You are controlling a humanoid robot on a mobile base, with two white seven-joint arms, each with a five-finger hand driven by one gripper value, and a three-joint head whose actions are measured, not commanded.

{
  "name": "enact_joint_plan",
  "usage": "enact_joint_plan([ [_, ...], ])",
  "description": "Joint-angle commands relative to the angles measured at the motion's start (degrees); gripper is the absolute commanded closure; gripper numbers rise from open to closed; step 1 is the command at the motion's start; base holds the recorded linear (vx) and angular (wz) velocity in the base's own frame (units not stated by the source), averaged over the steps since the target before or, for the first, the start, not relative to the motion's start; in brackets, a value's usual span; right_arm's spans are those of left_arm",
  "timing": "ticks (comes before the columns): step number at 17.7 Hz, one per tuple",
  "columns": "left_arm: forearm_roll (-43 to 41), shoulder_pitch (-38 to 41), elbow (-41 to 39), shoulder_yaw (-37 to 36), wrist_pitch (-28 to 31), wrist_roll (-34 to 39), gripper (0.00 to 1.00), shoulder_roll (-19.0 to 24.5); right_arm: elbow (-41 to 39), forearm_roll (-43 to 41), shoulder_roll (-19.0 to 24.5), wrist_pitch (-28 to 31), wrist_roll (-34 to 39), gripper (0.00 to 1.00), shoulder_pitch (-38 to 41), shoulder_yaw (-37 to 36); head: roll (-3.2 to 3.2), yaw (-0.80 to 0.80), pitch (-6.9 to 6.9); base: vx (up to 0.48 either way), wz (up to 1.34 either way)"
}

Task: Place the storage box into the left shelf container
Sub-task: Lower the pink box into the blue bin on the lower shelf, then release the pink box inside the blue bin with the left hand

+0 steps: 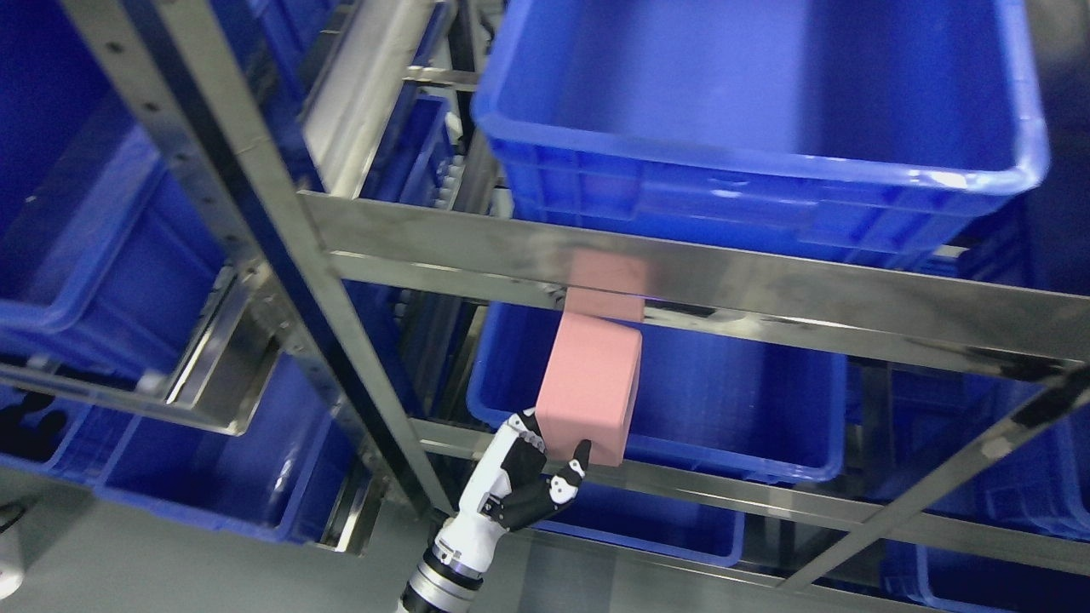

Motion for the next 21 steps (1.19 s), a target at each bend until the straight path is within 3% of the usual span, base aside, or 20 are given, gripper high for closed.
enact_joint_plan([
  [1,-8.3,-10.2,7.9,7.4,11.3,-1.8,0.96,1.0,-1.0,0.1,-1.0,0.0,0.0,0.0,0.6,-0.3,0.0,0.0,0.0,0.064,-0.38],
  [4,-18.9,-18.4,17.4,9.7,13.3,-9.7,0.96,1.0,-1.0,0.1,-1.0,0.0,0.0,0.0,0.6,-0.3,0.0,0.0,0.0,0.049,-0.36],
  [7,-29.2,-27.2,26.8,10.0,12.8,-10.3,0.94,1.0,-1.0,0.1,-1.0,0.0,0.0,0.0,0.6,-0.3,0.0,0.0,0.0,0.039,-0.2],
  [14,-43.4,-30.4,36.1,9.4,9.3,-10.3,0.9,1.0,-1.0,0.1,-1.0,0.0,0.0,0.0,0.6,-0.3,0.0,0.0,0.0,0.012,-0.05],
  [15,-44.0,-30.6,36.9,9.9,9.0,-10.3,0.86,1.0,-1.0,0.1,-1.0,0.0,0.0,0.0,0.6,-0.3,0.0,0.0,0.0,-0.004,0.03],
  [16,-44.0,-30.9,36.8,10.1,8.9,-10.1,0.71,1.0,-1.0,0.1,-1.0,0.0,0.0,0.0,0.6,-0.3,0.0,0.0,0.0,-0.004,0.03],
  [17,-44.0,-31.6,36.7,10.1,8.9,-10.1,0.5,1.0,-1.0,0.1,-1.0,0.0,0.0,0.0,0.6,-0.3,0.0,0.0,0.0,-0.003,0.01],
  [21,-43.5,-33.5,36.0,12.3,6.4,-9.6,0.28,1.0,-1.0,0.1,-1.0,0.0,0.0,0.0,0.6,-0.3,0.0,0.0,0.0,-0.001,0.0],
])
